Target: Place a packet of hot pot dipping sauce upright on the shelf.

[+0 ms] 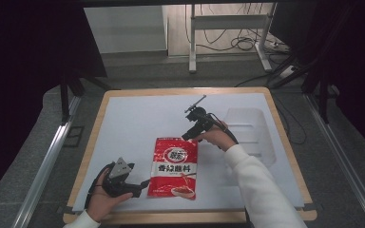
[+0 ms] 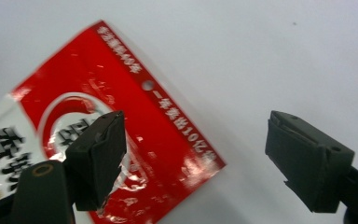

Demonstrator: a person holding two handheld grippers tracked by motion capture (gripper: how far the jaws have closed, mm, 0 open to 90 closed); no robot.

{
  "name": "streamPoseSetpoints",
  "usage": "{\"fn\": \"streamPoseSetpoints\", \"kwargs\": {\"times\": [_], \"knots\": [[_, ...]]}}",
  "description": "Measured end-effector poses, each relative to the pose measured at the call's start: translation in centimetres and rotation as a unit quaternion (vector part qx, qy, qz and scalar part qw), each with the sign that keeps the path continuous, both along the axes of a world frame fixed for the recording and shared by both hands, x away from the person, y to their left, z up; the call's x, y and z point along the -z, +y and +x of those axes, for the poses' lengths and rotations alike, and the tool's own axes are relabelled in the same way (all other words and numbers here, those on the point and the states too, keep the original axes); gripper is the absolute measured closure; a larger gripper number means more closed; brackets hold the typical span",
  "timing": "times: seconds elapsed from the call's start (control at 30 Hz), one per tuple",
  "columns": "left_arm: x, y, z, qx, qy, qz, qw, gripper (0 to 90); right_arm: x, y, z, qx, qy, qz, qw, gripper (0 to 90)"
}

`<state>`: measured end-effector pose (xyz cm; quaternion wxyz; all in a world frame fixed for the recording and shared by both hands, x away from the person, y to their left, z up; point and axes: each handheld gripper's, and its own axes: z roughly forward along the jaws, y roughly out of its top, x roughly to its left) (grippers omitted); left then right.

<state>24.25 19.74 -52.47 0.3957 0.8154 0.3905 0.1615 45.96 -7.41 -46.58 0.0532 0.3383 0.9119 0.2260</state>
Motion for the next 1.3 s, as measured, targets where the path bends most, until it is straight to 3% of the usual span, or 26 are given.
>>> {"fn": "streamPoseSetpoints", "kwargs": {"times": [0.03,0.13,0.17,0.57,0.8,0.87,1.0,1.03,1.07,1.1,1.13,1.3], "knots": [[0.0,0.0,-0.1,0.0,0.0,0.001,1.0,14.1,0.4,0.0,0.7,0.002,0.015,-0.008,0.9999,21.4],[0.1,0.2,-0.3,-0.004,0.001,0.002,1.0,14.1,0.8,-0.1,1.2,0.007,0.024,-0.013,0.9996,21.5],[0.1,0.3,-0.4,-0.006,0.001,0.001,1.0,14.2,1.2,-0.2,1.6,0.013,0.037,-0.02,0.999,22.1],[0.3,0.3,-0.5,-0.005,0.002,0.007,1.0,14.2,2.3,0.1,1.7,0.009,0.085,-0.039,0.9956,35.3],[0.3,0.2,-0.3,-0.002,0.003,0.007,1.0,14.1,2.7,0.3,1.8,0.007,0.101,-0.042,0.994,40.0],[0.3,0.2,-0.3,-0.001,0.004,0.008,1.0,14.1,2.8,0.3,1.6,0.002,0.107,-0.042,0.9934,45.0],[0.3,0.2,-0.4,0.0,0.003,0.008,1.0,14.1,2.9,0.3,1.4,-0.011,0.105,-0.041,0.9935,53.9],[0.3,0.3,-0.4,-0.001,0.003,0.008,1.0,14.1,2.8,0.3,1.2,-0.02,0.096,-0.049,0.994,62.4],[0.3,0.3,-0.4,-0.001,0.003,0.008,1.0,14.1,2.8,0.3,1.2,-0.02,0.096,-0.049,0.994,62.4],[0.3,0.2,-0.4,-0.001,0.003,0.009,1.0,14.1,2.5,0.3,1.0,-0.024,0.088,-0.059,0.9941,72.1],[0.3,0.2,-0.4,-0.001,0.003,0.009,1.0,14.1,2.5,0.2,1.0,-0.03,0.087,-0.061,0.9939,76.0],[0.3,0.3,-0.3,-0.003,0.003,0.007,1.0,14.0,2.0,0.3,0.4,-0.047,0.067,-0.066,0.9945,88.5]]}}
